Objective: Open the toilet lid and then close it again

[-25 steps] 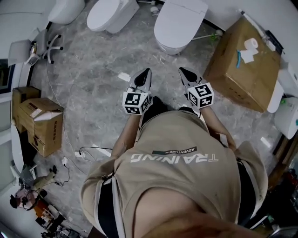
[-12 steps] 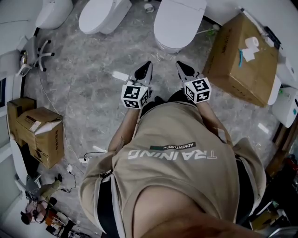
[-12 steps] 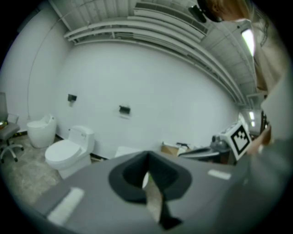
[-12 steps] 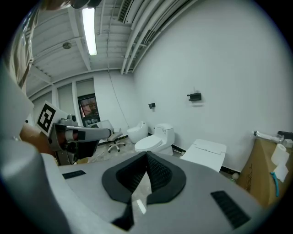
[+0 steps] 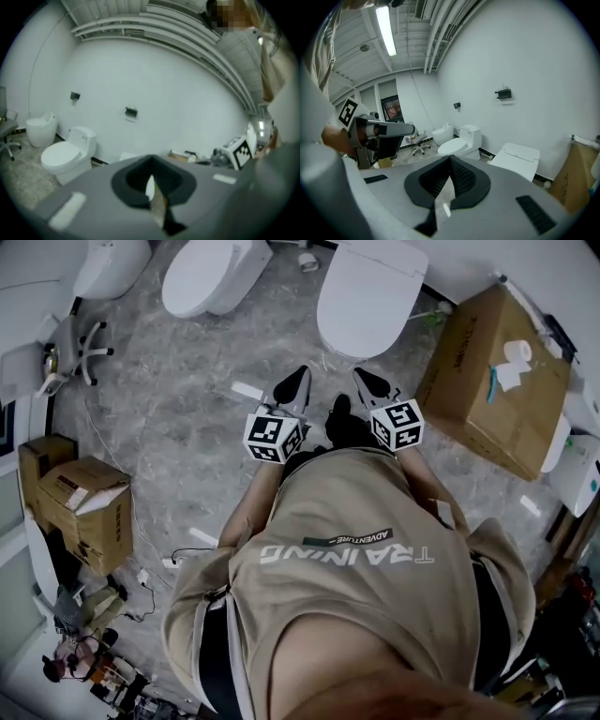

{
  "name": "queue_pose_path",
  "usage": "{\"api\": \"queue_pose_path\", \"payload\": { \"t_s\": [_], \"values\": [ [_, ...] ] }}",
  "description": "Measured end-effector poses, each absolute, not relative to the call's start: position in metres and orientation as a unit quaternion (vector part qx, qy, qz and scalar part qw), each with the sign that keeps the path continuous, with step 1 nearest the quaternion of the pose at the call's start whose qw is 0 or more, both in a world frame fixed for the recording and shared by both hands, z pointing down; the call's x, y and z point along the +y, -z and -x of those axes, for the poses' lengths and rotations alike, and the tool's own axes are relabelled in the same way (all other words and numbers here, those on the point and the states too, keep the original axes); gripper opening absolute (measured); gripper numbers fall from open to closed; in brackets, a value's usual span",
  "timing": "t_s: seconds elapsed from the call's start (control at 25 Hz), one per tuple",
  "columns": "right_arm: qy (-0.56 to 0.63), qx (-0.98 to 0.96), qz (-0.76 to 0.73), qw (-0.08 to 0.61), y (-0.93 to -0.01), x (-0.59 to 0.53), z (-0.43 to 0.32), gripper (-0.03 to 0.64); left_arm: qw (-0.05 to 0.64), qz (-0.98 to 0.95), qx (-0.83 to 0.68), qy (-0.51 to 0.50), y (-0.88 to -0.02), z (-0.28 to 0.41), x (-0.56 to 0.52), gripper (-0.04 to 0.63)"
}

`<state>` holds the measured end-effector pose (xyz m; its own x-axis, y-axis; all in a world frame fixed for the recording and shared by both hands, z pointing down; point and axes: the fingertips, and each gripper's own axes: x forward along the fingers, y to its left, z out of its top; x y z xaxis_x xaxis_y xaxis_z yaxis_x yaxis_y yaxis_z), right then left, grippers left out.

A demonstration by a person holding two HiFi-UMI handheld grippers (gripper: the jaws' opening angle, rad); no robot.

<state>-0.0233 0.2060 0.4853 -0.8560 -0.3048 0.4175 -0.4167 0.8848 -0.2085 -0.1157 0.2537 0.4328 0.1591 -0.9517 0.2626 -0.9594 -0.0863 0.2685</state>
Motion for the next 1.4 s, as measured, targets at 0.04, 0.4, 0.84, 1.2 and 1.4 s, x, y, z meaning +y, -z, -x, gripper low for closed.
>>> {"api": "queue_pose_path", "payload": {
  "t_s": [0.04,0.4,0.84,1.2,1.4],
  "values": [
    [-0.148,-0.953,-0.185,0.187,-0.485,0.195,0.03,0.009,0.193,-0.734,-0.651,-0.01,-0.431,0.121,0.243,0.004],
    [-0.086,-0.96,-0.192,0.186,-0.477,0.097,0.048,0.009,0.167,-0.738,-0.652,-0.039,-0.419,0.148,0.14,0.003],
    [-0.157,-0.937,-0.251,0.187,-0.5,0.068,0.047,0.009,0.177,-0.778,-0.597,-0.083,-0.438,0.158,0.083,0.003],
    [-0.185,-0.893,-0.365,0.187,-0.499,0.04,0.056,0.009,0.153,-0.837,-0.512,-0.118,-0.464,0.172,0.03,0.003],
    [-0.193,-0.868,-0.419,0.185,-0.503,0.018,0.058,0.009,0.158,-0.859,-0.467,-0.135,-0.488,0.178,0.007,0.003]
  ]
}}
